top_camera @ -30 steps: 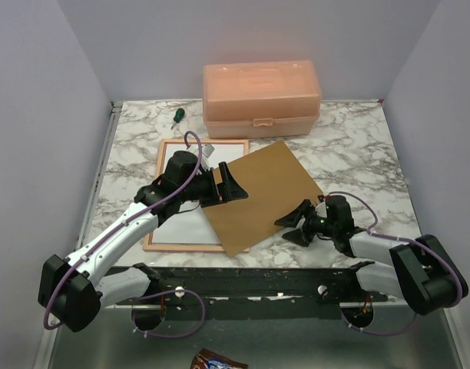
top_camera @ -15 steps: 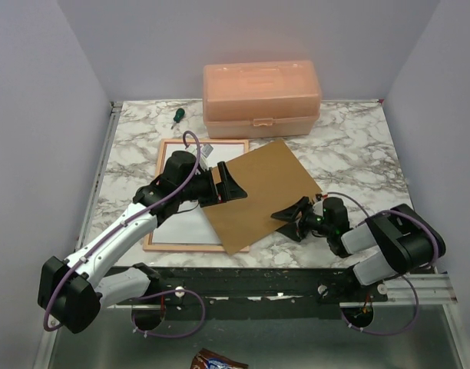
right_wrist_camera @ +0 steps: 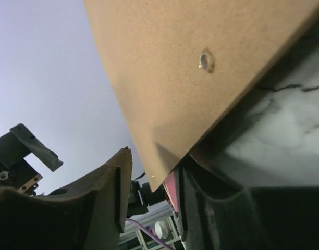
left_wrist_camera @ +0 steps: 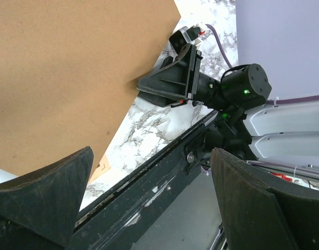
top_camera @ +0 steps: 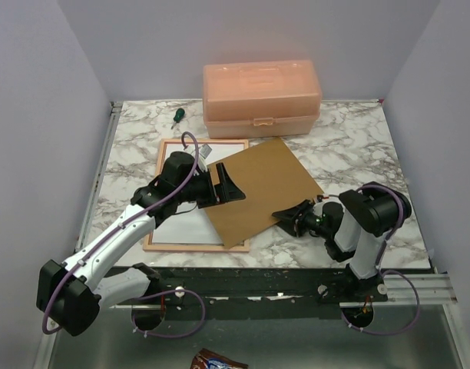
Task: Put the photo into the frame
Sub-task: Adjust the photo frame item on the photo frame.
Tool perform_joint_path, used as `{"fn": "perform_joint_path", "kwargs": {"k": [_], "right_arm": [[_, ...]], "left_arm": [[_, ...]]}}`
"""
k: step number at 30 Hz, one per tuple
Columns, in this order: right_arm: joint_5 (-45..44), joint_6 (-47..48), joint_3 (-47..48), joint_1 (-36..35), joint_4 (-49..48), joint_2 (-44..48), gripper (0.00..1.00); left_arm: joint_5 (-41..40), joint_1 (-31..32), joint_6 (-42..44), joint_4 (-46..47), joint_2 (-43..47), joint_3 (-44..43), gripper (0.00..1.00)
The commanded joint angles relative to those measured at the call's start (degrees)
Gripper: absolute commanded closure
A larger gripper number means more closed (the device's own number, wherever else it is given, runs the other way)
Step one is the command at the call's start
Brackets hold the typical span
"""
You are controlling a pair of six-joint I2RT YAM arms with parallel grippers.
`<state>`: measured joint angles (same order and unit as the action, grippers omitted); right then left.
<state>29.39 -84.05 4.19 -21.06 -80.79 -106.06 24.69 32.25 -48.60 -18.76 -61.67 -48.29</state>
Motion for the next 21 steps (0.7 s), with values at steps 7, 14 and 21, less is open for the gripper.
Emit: {"fn": "perform_joint_path", "kwargs": {"k": [7, 14, 21], "right_arm": [[-0.62, 1.95, 3.21, -0.03, 7.57, 3.26, 0.87], [3.09, 10.77, 5.25, -0.01, 26.85, 14.05, 0.99], [7.56, 22.61, 10.09, -0.03, 51.10, 27.20, 0.99]], "left_arm": [[-0.25, -0.61, 1.59, -1.09, 1.62, -0.13, 0.04], [-0.31, -0.78, 2.11, -1.66, 1.62, -0.23, 0.04], [-0.81, -1.05, 2.74, -2.43, 1.80, -0.41, 0.04]]}}
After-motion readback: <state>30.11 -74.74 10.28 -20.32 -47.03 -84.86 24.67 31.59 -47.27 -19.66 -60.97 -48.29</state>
